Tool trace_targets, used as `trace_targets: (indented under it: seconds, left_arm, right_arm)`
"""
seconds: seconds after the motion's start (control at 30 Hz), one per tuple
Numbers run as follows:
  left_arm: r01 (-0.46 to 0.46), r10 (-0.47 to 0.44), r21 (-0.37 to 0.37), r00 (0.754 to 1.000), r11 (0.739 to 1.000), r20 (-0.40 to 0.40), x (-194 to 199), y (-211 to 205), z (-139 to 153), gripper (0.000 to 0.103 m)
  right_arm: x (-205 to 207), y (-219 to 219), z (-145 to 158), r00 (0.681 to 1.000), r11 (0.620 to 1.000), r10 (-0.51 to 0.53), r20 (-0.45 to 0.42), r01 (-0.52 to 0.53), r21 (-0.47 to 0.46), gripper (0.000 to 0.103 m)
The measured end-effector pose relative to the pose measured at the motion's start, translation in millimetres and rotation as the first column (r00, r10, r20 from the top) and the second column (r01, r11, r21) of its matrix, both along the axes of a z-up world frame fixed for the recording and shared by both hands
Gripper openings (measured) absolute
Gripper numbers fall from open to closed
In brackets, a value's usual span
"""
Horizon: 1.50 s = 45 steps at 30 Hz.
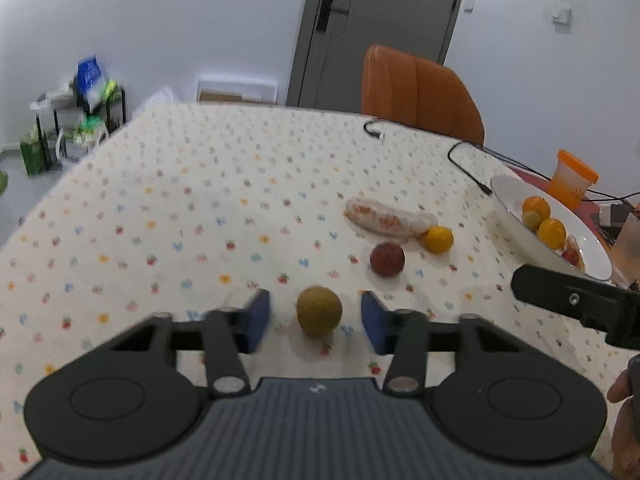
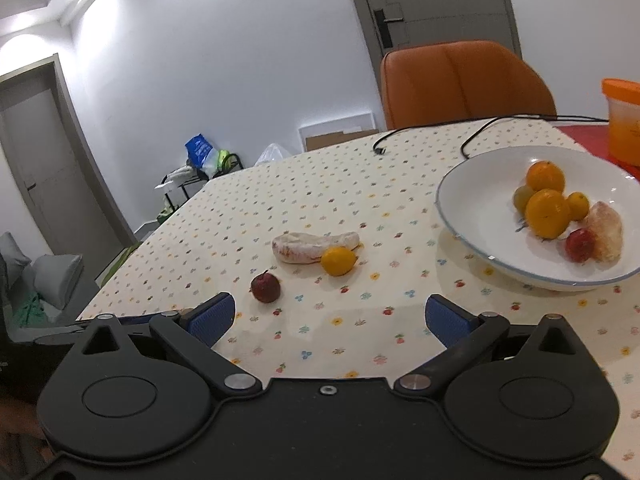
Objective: Organize fruits
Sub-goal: 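Grasp the olive-green fruit with the left tool while the right tool grasps a red plum, then carry the green fruit and the red plum over the white bowl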
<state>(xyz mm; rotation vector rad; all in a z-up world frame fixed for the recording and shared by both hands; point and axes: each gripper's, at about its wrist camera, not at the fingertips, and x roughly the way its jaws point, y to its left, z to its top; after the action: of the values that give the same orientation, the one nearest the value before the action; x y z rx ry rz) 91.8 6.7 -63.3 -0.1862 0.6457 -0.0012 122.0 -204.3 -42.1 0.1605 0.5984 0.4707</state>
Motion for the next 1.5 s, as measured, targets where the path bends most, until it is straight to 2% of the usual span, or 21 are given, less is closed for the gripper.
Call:
trace_targets:
  seconds: [0.1,0.2,0.47,0.67,0.97,1.1,1.13,1.17,1.2,1.5]
  left_arm:
    - [0.009,-0.009,-0.039,1.000,0.999,-0.003,1.0,5.1,1.5,0.022]
    - [-0.006,0.007,-0.028,1.000,1.000,0.015,-1.4,9.1,3.2,0.022]
    - [-0.050,0.052,-0.052,0.998,0.997,0.034,-1.8,29.2,6.4,0.022]
    - [-0.084,0.088,-0.074,0.995,0.994,0.049,-4.6,47.1,8.2,0.022]
    - [-0.129,0.136,-0.117,0.989,0.985,0.058,-10.8,72.6,9.1,0.022]
    - [-0.145,0.152,-0.114,0.987,0.983,0.057,-11.4,78.3,10.0,0.022]
    - [-0.149,0.156,-0.111,0.986,0.983,0.055,-10.7,78.9,10.2,0.022]
    - [-0.153,0.159,-0.109,0.986,0.982,0.052,-9.9,79.4,10.3,0.022]
    - [-0.155,0.161,-0.108,0.986,0.982,0.050,-9.3,79.6,10.9,0.022]
    - [-0.123,0.129,-0.085,0.989,0.989,0.067,-8.3,64.1,18.3,0.022]
  right_arm:
    - [1.6,10.1,-1.7,1.000,0.999,0.030,0.007,-0.030,-0.019,0.103]
    - [2.2,18.8,-0.7,0.999,0.999,0.037,0.030,-0.036,-0.037,0.102]
    - [10.8,41.3,0.1,0.996,0.995,0.082,0.022,-0.080,-0.065,0.077]
    - [18.8,60.6,-2.0,0.994,0.990,0.109,-0.002,-0.109,-0.089,0.065]
    - [30.7,83.7,-5.9,0.993,0.985,0.118,-0.031,-0.121,-0.120,0.059]
    - [33.7,92.5,-8.9,0.990,0.983,0.138,-0.029,-0.140,-0.120,0.058]
    - [35.7,94.0,-11.7,0.989,0.982,0.140,-0.038,-0.144,-0.120,0.046]
    - [37.2,94.2,-14.5,0.989,0.983,0.138,-0.050,-0.143,-0.119,0.025]
    - [36.5,93.0,-14.6,0.991,0.984,0.129,-0.043,-0.133,-0.118,0.022]
    - [21.1,68.5,-0.5,0.993,0.991,0.119,-0.001,-0.119,-0.063,0.021]
